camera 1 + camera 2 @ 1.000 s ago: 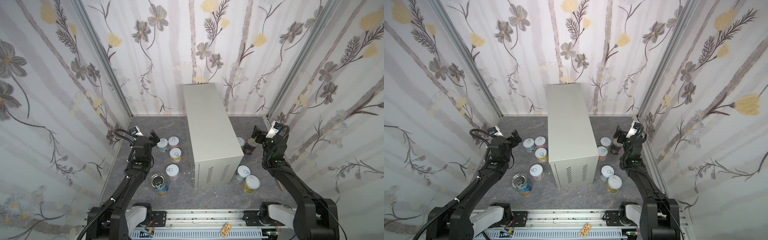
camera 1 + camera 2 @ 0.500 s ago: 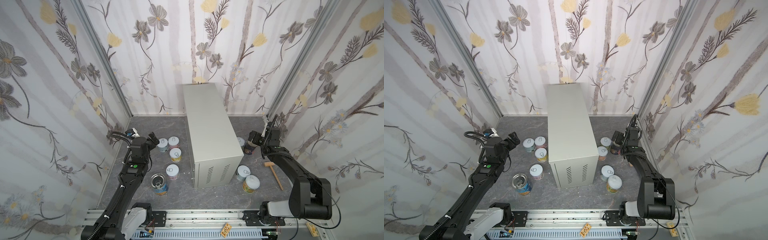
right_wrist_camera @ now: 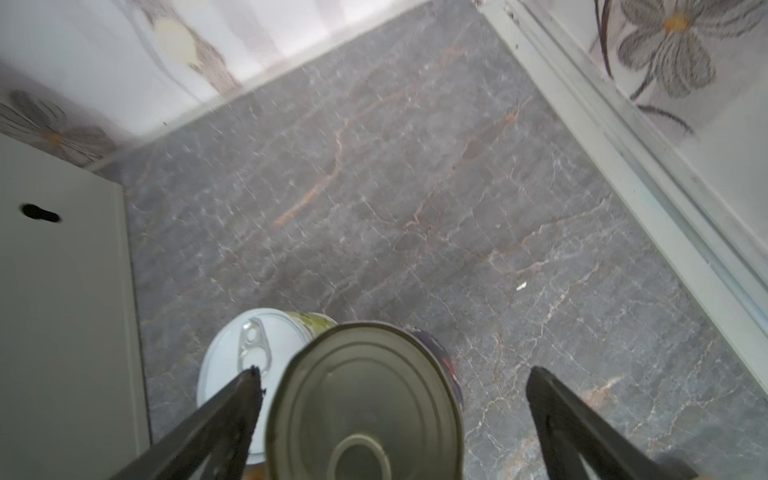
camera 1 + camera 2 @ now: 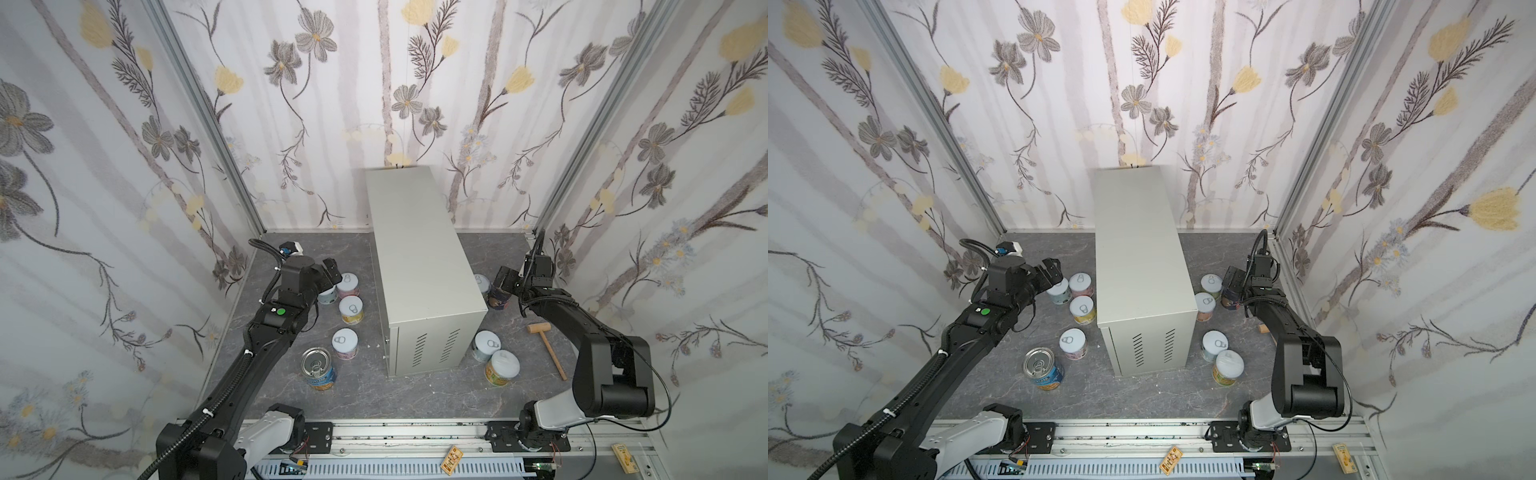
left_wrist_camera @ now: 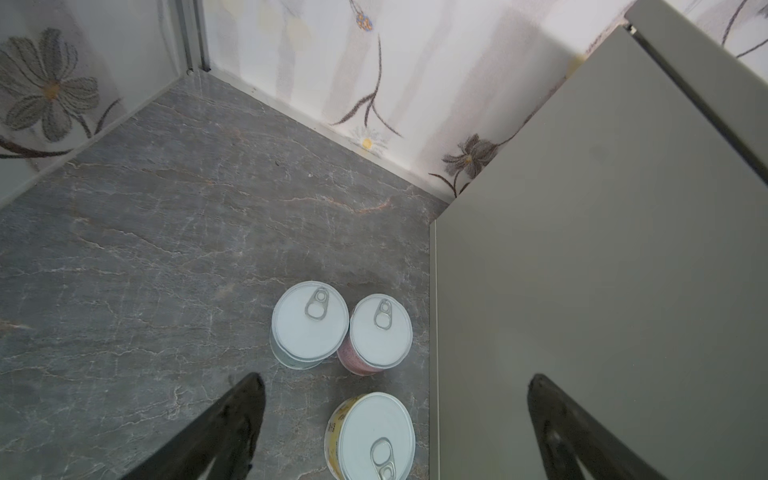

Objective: Place and organize the canned foods onto the counter

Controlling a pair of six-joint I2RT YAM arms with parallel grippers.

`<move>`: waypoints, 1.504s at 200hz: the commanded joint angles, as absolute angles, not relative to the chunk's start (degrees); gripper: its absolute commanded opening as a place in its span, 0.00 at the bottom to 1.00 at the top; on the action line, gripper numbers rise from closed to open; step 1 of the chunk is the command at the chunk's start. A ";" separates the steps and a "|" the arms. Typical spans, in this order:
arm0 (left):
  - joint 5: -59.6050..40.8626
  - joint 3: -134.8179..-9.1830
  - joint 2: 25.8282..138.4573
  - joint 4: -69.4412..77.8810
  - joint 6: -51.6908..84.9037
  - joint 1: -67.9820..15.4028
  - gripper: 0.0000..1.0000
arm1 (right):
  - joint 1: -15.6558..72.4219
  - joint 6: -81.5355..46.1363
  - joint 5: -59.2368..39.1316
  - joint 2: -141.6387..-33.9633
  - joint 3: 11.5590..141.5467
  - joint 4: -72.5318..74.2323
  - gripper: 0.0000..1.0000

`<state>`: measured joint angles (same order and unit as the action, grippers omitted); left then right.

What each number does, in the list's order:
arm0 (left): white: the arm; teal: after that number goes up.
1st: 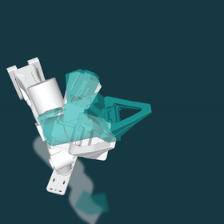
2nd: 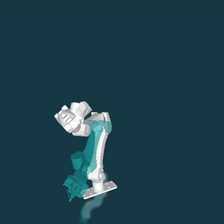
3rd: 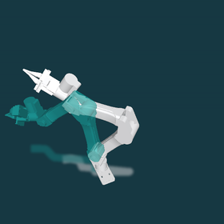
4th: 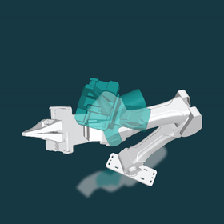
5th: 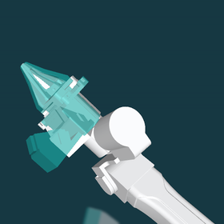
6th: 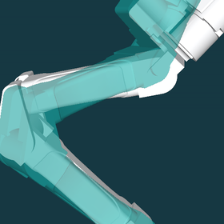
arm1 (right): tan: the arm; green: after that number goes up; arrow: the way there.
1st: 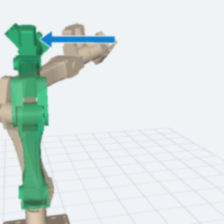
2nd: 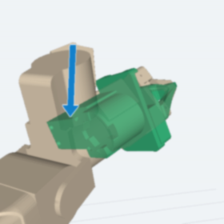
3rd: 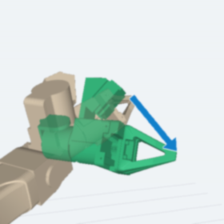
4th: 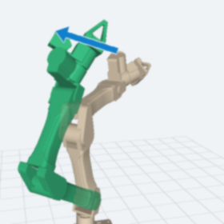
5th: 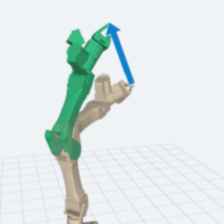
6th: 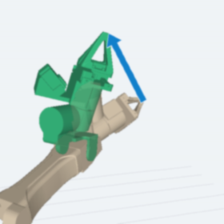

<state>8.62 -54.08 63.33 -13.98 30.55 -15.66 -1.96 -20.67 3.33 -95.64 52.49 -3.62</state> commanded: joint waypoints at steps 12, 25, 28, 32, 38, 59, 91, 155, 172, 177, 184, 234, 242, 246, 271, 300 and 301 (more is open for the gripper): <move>13.41 -57.57 65.64 -20.73 32.73 -17.07 1.00 | -1.74 -19.42 2.57 -96.42 52.39 -2.70 1.00; 16.03 -58.00 65.87 -23.27 32.46 -17.85 1.00 | -1.76 -18.79 1.93 -96.80 52.21 -2.54 1.00; 16.54 -57.96 65.86 -23.59 32.44 -17.92 1.00 | -1.76 -18.50 1.60 -96.97 52.27 -2.62 1.00; 17.00 -57.84 65.77 -23.96 32.37 -18.09 1.00 | -1.76 -18.27 1.23 -97.25 52.44 -2.74 1.00; 17.22 -57.67 65.70 -24.12 32.22 -18.19 1.00 | -1.68 -17.90 0.91 -97.45 52.63 -2.98 1.00; 17.40 -57.64 66.26 -24.92 32.36 -18.20 1.00 | -1.41 -18.31 2.88 -97.28 52.76 -2.89 1.00; 17.79 -59.37 69.83 -25.40 34.00 -18.19 1.00 | 0.54 -18.47 5.17 -92.89 52.26 -2.47 1.00; 14.06 -68.66 84.13 -23.38 33.54 -18.21 1.00 | 8.28 -12.04 -1.41 -84.71 51.72 -3.13 1.00; 15.13 -72.33 88.32 -23.67 33.23 -18.22 1.00 | 9.99 -11.82 -2.01 -82.81 51.89 -4.09 1.00; 15.60 -73.34 89.32 -23.64 33.18 -18.19 1.00 | 10.31 -11.93 -2.09 -82.27 51.79 -4.36 1.00; 15.90 -74.55 90.42 -23.51 32.98 -18.20 1.00 | 10.58 -12.02 -2.09 -81.49 51.66 -4.61 1.00; 16.43 -81.41 96.04 -23.77 31.16 -17.86 1.00 | 13.58 -9.83 -6.37 -75.00 48.82 -4.88 1.00; 16.36 -82.52 97.05 -24.07 30.87 -17.87 1.00 | 14.11 -9.52 -6.76 -73.86 48.40 -5.00 1.00; 16.30 -82.83 97.46 -24.16 30.80 -17.78 1.00 | 14.29 -9.43 -6.87 -73.34 48.09 -4.98 1.00; 15.72 -86.30 99.81 -24.74 30.42 -17.69 1.00 | 15.25 -8.86 -7.19 -70.28 46.77 -5.58 1.00; 14.95 -88.97 101.76 -25.50 30.15 -17.69 1.00 | 16.57 -8.00 -8.42 -67.59 45.29 -5.72 1.00; 14.94 -89.04 101.81 -25.54 30.15 -17.68 1.00 | 16.64 -7.95 -8.47 -67.54 45.23 -5.67 1.00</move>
